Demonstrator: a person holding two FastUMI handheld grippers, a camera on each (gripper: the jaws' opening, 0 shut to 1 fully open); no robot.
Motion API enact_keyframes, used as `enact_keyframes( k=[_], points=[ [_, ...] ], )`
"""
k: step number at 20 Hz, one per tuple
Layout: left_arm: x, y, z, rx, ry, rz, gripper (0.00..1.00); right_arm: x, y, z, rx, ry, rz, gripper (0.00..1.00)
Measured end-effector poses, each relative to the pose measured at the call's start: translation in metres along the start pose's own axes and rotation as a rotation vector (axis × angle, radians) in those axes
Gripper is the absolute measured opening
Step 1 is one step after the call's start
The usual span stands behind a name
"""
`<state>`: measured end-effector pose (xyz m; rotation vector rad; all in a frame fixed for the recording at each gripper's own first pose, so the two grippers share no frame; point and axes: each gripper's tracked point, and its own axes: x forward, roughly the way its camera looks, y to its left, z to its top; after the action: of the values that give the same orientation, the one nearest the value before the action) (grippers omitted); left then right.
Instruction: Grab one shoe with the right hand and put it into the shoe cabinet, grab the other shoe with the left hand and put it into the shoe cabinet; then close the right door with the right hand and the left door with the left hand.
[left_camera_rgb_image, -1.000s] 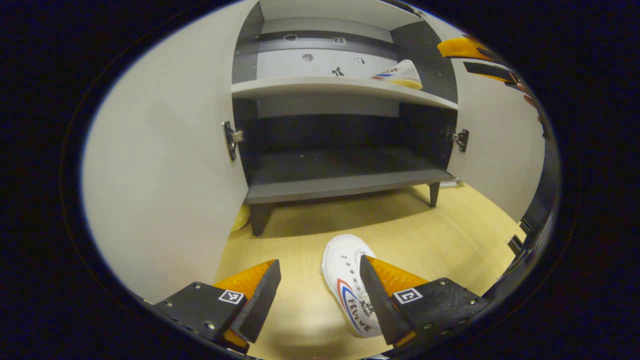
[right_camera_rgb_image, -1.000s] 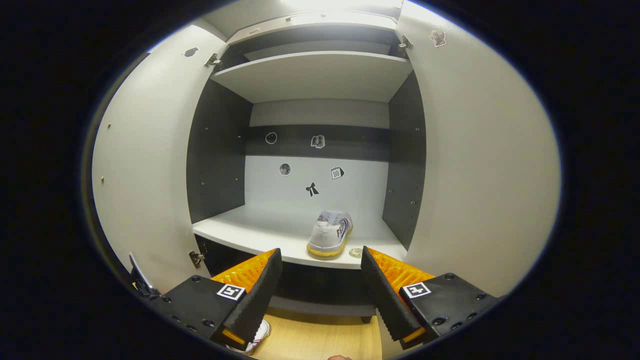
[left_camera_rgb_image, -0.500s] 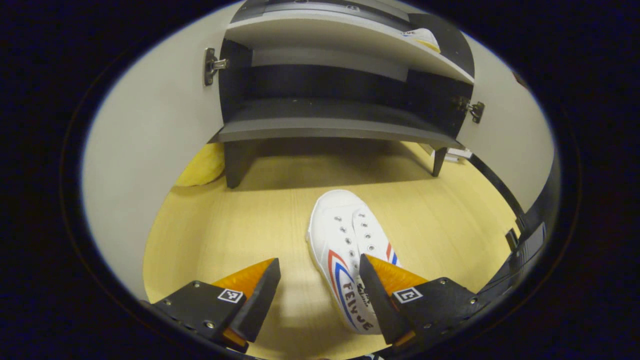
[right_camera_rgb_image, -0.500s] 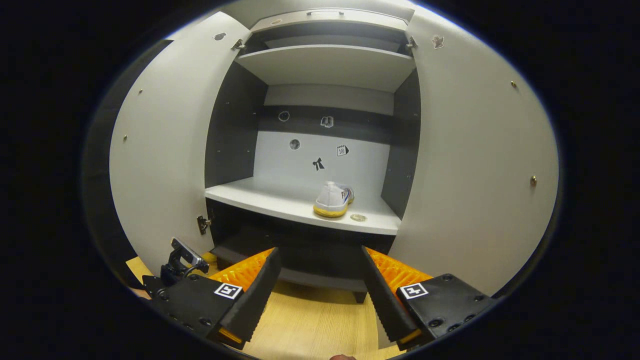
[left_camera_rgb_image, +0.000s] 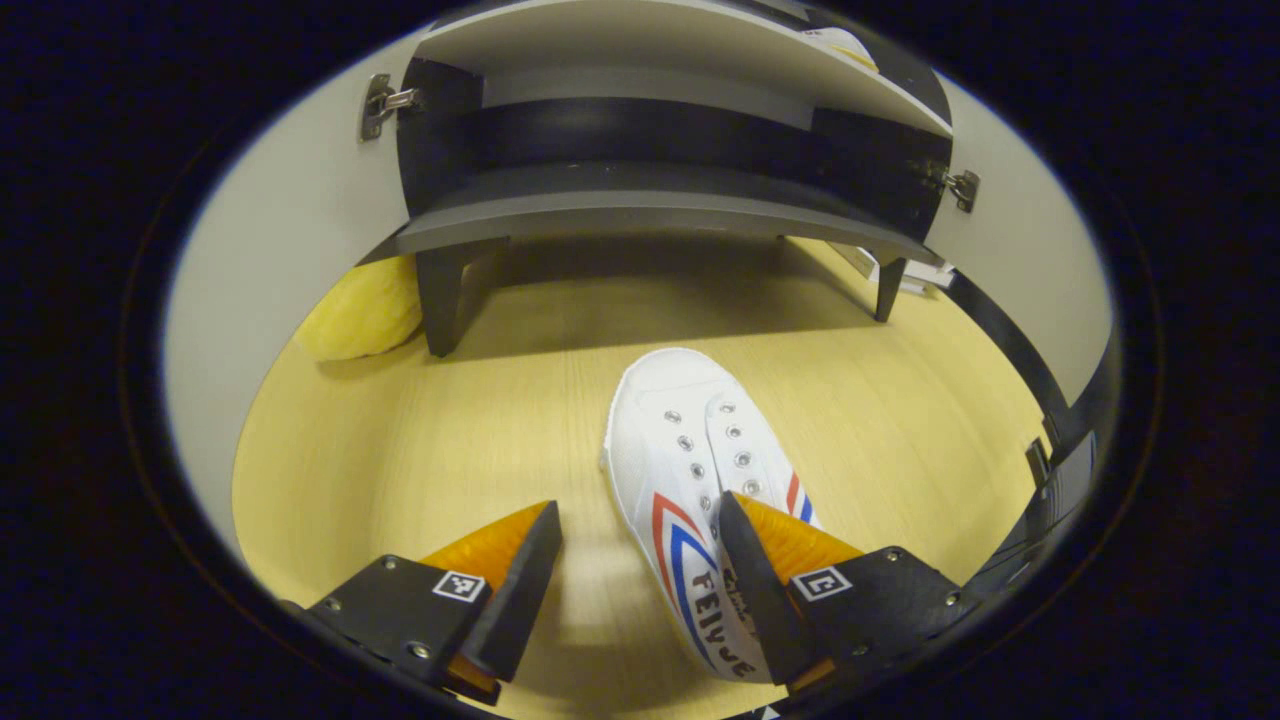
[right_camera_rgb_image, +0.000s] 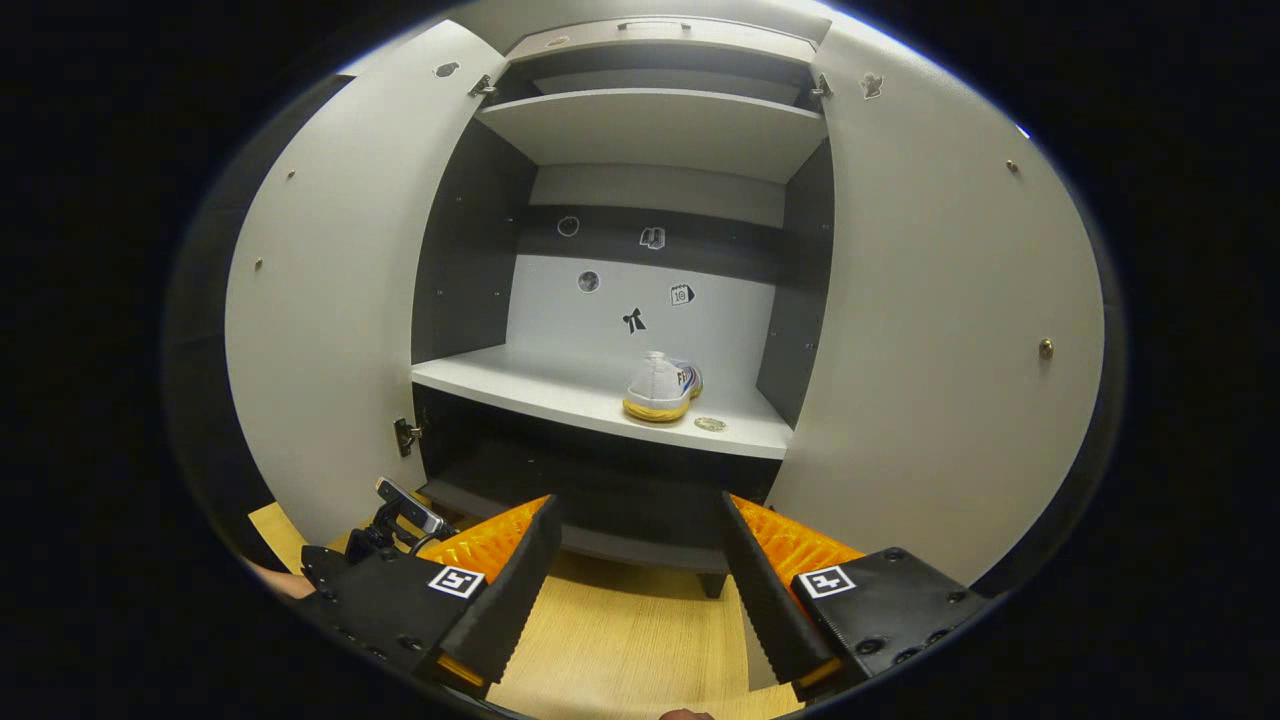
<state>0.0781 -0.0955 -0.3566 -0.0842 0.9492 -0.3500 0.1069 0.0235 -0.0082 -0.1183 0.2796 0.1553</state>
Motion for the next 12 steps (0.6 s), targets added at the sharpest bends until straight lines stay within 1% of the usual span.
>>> enact_keyframes(
  k=[2,3,4,5,6,9,11,12],
  points=[
    [0.000,-0.005,-0.001,-0.032,0.006,-0.023,0.87,-0.001,-0.003,-0.003,0.007,0.007,-0.004,0.98],
    [0.001,-0.004,-0.001,-0.033,0.011,-0.022,0.83,-0.002,-0.004,-0.005,0.012,0.009,-0.006,0.98],
    [0.001,-0.007,-0.002,-0.025,0.014,-0.039,0.81,-0.002,-0.004,-0.006,0.016,0.012,-0.005,0.98],
    [0.002,-0.014,0.000,-0.031,0.015,-0.064,0.80,-0.001,-0.004,-0.008,0.020,0.016,-0.002,0.98],
    [0.000,-0.015,-0.001,-0.024,0.022,-0.060,0.55,0.000,-0.003,-0.009,0.023,0.022,0.003,0.98],
    [0.000,-0.014,0.001,0.000,0.035,-0.047,0.53,-0.001,0.003,-0.010,0.016,0.025,0.016,0.98],
    [-0.002,-0.014,0.002,0.001,0.051,-0.041,0.47,-0.002,0.005,-0.008,0.005,0.017,0.021,0.98],
    [-0.002,-0.015,0.000,-0.008,0.065,-0.037,0.39,-0.002,0.006,-0.007,0.001,0.014,0.021,0.98]
  ],
)
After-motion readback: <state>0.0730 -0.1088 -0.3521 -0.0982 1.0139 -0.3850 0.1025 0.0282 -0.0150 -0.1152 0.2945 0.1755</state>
